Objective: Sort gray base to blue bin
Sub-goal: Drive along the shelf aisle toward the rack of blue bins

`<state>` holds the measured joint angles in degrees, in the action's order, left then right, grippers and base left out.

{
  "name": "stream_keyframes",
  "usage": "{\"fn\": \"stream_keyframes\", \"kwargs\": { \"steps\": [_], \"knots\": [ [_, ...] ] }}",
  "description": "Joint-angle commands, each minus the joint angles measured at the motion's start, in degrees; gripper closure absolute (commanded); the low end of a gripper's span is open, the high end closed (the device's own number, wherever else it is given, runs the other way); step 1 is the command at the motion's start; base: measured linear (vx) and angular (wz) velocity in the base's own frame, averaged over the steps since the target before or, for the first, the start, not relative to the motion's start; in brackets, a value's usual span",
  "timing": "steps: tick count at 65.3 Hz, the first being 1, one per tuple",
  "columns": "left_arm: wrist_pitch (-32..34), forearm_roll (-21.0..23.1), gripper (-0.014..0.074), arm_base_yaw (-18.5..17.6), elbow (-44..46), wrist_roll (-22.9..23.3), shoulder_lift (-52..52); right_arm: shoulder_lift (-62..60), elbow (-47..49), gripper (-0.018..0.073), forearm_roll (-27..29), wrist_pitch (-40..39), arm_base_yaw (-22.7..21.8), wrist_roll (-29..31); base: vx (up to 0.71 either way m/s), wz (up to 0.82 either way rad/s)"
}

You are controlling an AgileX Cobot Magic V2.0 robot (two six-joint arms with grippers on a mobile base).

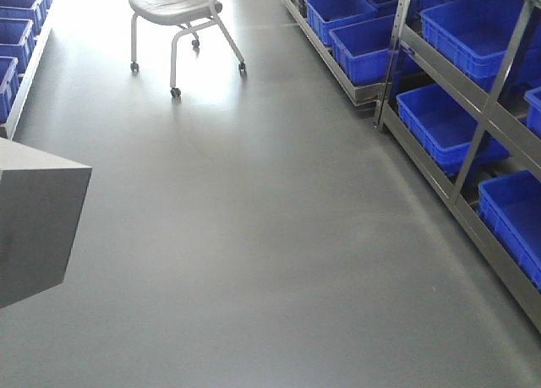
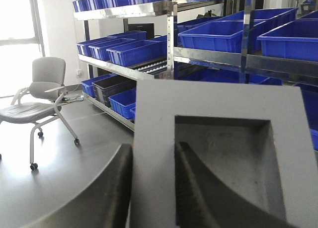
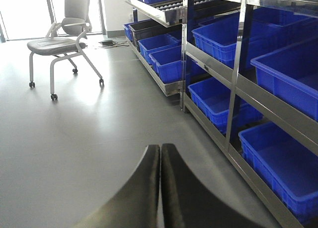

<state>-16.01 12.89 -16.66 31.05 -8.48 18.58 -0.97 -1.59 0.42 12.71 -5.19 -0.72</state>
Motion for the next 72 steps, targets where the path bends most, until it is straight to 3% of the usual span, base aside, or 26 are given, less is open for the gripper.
{"fn": "stream_keyframes", "kwargs": {
  "steps": [1,72],
  "knots": [
    [6.1,1.2,0.0559,-0.3,1.6,0.4,0.5,-0.1,-0.1,0.0564,-0.4,-4.3,0.0,0.7,0.37,0.02],
    [6.1,1.2,0.0559,-0.3,1.6,0.4,0.5,-0.1,-0.1,0.0564,-0.4,-4.2,0.0,0.7,0.38,0.09]
  ]
}}
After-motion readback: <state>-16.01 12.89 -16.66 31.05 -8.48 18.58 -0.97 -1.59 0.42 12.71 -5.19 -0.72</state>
